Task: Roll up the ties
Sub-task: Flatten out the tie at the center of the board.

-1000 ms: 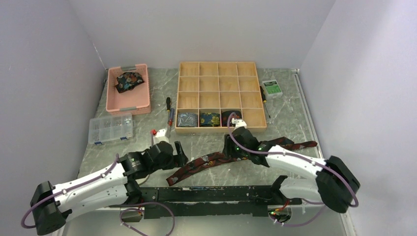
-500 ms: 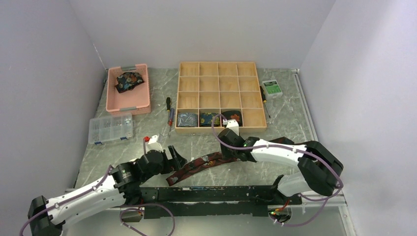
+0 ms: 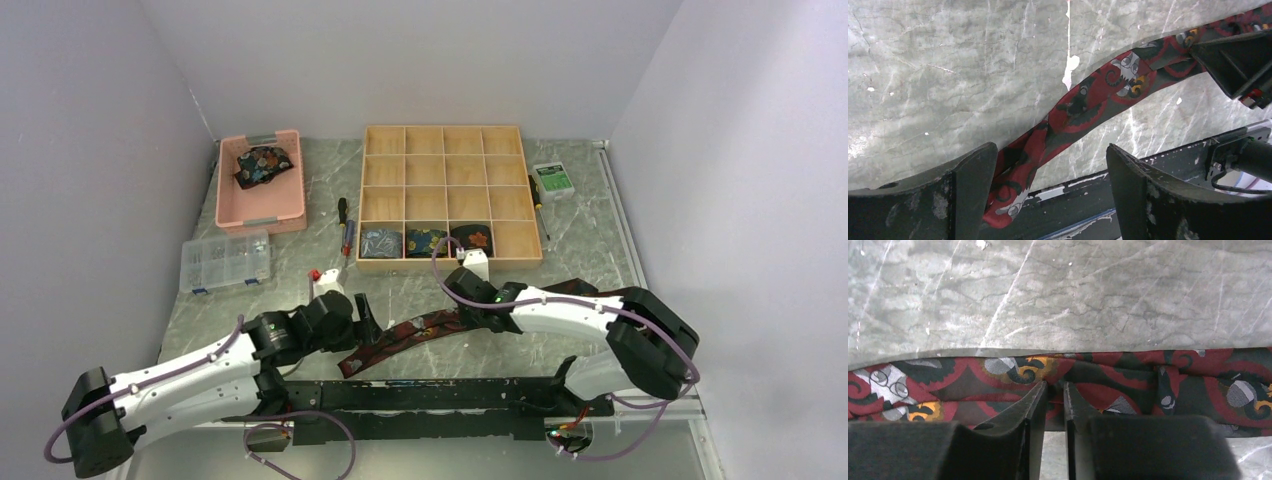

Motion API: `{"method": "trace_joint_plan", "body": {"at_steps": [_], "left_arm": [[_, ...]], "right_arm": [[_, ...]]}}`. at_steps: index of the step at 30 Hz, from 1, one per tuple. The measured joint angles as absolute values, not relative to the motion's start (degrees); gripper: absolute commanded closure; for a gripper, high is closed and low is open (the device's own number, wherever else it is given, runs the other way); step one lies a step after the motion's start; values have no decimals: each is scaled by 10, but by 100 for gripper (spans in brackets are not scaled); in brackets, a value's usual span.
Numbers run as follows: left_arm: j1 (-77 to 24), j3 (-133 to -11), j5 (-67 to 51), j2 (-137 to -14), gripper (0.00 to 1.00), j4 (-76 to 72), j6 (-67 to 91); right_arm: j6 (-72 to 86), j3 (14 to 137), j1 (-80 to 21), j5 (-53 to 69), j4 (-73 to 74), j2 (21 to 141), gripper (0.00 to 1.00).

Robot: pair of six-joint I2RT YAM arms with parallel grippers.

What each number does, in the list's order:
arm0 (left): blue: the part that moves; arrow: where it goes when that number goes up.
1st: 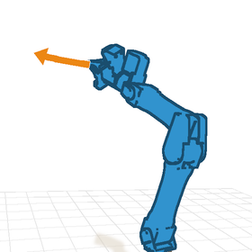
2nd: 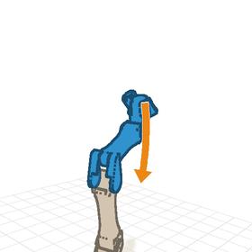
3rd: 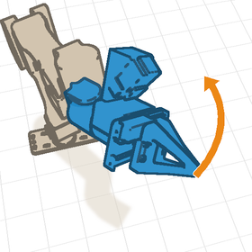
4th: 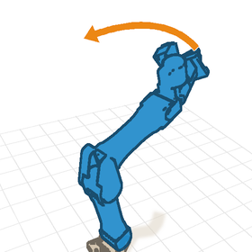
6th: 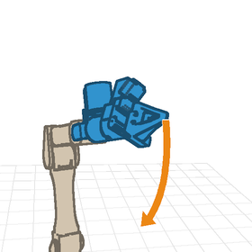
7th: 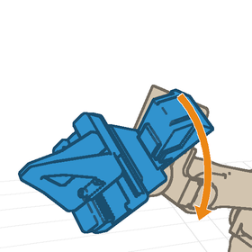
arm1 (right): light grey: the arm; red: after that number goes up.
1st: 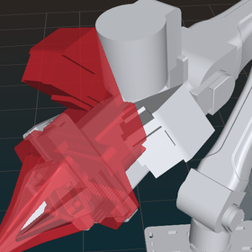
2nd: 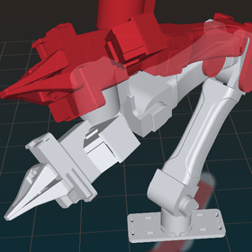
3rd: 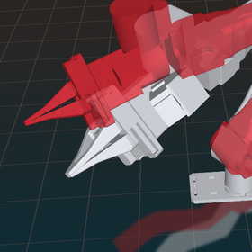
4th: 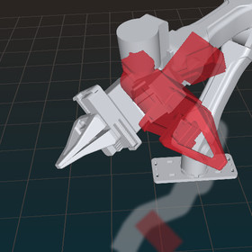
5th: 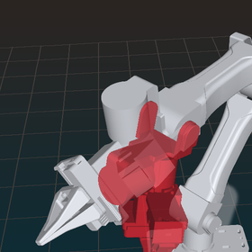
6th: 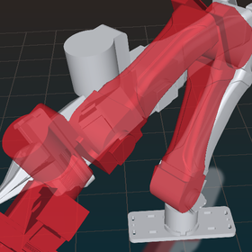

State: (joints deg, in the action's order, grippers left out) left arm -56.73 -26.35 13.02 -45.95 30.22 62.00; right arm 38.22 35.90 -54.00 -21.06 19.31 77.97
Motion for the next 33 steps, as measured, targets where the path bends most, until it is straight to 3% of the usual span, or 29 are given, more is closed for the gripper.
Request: {"method": "trace_joint_plan", "body": {"at_steps": [4, 13, 21, 22, 24, 26, 28, 33], "left_arm": [[-567, -263, 131, -423, 17, 323, 622], [-567, -263, 134, -402, 19, 341, 622], [-567, -263, 135, -406, 10, 351, 623], [-567, -263, 135, -403, 9, 353, 623], [-567, -264, 138, -397, 8, 361, 624], [-567, -267, 142, -387, 8, 377, 623], [-567, -281, 145, -383, 12, 394, 616], [-568, -357, 117, -421, 23, 396, 581]], "right_arm": [[391, 359, -540, -220, 194, 783, 100], [385, 340, -541, -217, 220, 681, 100], [378, 325, -543, -154, 234, 655, 100], [379, 325, -544, -148, 236, 665, 94], [387, 325, -544, -143, 242, 686, 59], [400, 325, -545, -146, 253, 703, 42], [413, 325, -545, -155, 271, 705, 36], [438, 336, -536, -192, 303, 648, 35]]}}
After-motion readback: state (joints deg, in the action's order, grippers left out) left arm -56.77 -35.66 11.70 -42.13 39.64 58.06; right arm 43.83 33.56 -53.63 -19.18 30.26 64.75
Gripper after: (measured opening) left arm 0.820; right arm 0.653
